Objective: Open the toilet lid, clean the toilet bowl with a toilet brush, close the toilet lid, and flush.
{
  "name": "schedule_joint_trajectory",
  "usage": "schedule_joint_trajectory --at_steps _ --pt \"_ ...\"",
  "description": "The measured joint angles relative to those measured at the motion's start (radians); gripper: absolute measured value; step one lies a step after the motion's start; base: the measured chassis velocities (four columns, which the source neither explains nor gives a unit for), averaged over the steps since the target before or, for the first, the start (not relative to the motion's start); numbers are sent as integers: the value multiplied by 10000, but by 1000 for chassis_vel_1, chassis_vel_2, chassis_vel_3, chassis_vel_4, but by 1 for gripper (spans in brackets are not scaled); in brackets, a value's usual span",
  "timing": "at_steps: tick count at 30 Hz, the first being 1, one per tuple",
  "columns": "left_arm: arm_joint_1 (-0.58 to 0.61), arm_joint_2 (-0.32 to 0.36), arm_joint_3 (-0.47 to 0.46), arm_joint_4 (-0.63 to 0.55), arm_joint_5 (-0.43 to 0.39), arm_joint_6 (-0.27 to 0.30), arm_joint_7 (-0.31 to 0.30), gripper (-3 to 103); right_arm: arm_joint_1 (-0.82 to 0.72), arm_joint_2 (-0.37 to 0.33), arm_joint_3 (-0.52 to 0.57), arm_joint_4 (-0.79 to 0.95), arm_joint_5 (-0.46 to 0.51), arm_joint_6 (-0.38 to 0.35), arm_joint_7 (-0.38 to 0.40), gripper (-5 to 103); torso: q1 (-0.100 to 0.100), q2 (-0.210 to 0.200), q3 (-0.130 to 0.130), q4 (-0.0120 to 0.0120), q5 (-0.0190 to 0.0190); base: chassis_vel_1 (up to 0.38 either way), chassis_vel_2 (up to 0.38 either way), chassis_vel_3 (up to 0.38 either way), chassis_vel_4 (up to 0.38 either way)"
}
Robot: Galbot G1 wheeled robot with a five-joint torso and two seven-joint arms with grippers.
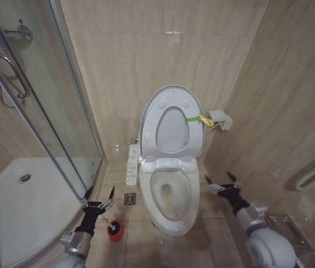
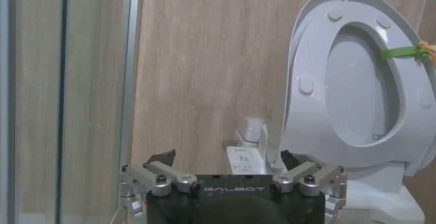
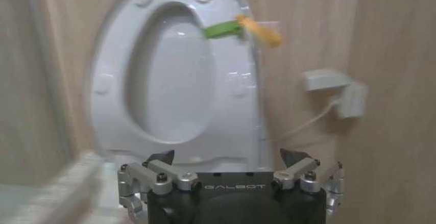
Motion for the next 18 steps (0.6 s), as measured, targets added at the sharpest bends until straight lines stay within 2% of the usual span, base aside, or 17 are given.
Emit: schedule_joint_trajectory --at_steps 1,8,14,18 --pt "4 -3 6 0 0 0 1 100 -4 151 -56 20 -66 98 -31 100 1 -1 1 10 -2 0 0 0 0" --pt "2 -3 6 0 0 0 0 100 91 396 -46 -291 -501 616 -10 100 0 0 0 7 -6 0 0 0 0" --pt "2 -3 6 0 0 0 0 100 657 476 114 -1027 -866 1044 523 100 1 0 1 8 -5 0 0 0 0" --pt "3 -3 6 0 0 0 0 100 916 502 243 -1397 -935 1178 606 100 1 -1 1 8 -4 0 0 0 0"
